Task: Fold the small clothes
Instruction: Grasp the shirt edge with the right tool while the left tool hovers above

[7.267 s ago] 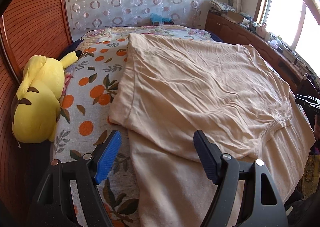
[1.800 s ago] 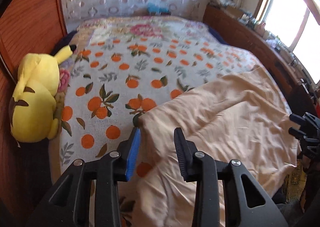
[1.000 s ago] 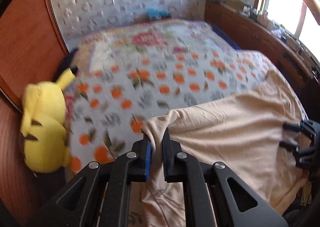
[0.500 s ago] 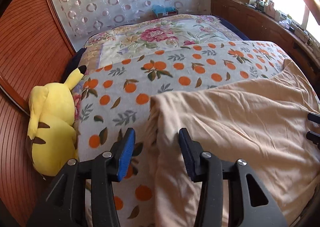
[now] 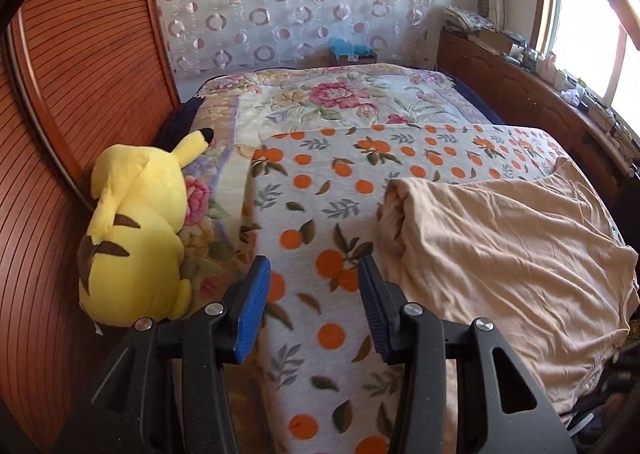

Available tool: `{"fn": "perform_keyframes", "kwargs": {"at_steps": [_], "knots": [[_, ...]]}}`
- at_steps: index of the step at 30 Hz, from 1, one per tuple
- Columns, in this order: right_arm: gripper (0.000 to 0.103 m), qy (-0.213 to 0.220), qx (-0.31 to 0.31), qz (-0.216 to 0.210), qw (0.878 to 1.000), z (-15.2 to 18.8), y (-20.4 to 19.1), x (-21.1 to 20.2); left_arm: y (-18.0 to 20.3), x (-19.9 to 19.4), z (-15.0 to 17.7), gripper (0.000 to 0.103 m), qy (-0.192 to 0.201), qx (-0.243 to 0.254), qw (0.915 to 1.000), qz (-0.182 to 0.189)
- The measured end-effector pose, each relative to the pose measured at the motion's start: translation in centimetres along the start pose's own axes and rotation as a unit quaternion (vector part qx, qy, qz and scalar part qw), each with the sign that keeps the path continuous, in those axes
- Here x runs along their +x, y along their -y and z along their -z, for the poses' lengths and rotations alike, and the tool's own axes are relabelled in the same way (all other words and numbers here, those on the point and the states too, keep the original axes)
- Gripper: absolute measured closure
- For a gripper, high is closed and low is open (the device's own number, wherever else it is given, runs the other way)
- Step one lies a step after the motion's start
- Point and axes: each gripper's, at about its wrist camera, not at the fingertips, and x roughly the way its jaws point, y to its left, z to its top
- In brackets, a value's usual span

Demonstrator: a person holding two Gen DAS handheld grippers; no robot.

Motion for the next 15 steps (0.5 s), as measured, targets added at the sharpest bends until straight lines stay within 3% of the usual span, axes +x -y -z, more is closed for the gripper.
{"fn": "perform_keyframes", "kwargs": {"at_steps": [5, 10, 11, 12, 13, 15], "knots": [[0.052, -0.026, -0.04, -0.029, 0.998, -0.8, -3.5, 3.9, -2.5, -0.8, 1.2, 0.057, 0.002, -0.018, 0.9998, -0.011], [0.052, -0.061, -0.076, -0.009, 0.995, -0.5, -4.7, 7.0, -3.9, -1.1, 1.8, 0.057, 0.008, -0.036, 0.9993, -0.005], [0.065, -0.067, -0.082, -0.004, 0.994, -0.4, -4.7, 7.5, -3.8, -0.9, 1.7, 0.057, 0.007, -0.038, 0.9993, -0.001], [0.072, -0.072, -0.087, 0.0, 0.994, -0.4, -5.0, 7.8, -3.8, -0.7, 1.6, 0.057, 0.007, -0.038, 0.9993, 0.001], [0.093, -0.067, -0.094, 0.009, 0.993, -0.4, -5.1, 7.9, -3.7, -0.4, 1.5, 0.057, 0.006, -0.038, 0.9993, 0.002], [0.098, -0.062, -0.086, 0.002, 0.994, -0.6, -4.8, 7.4, -3.1, 0.5, 1.0, 0.057, 0.005, -0.037, 0.9992, 0.014]]}}
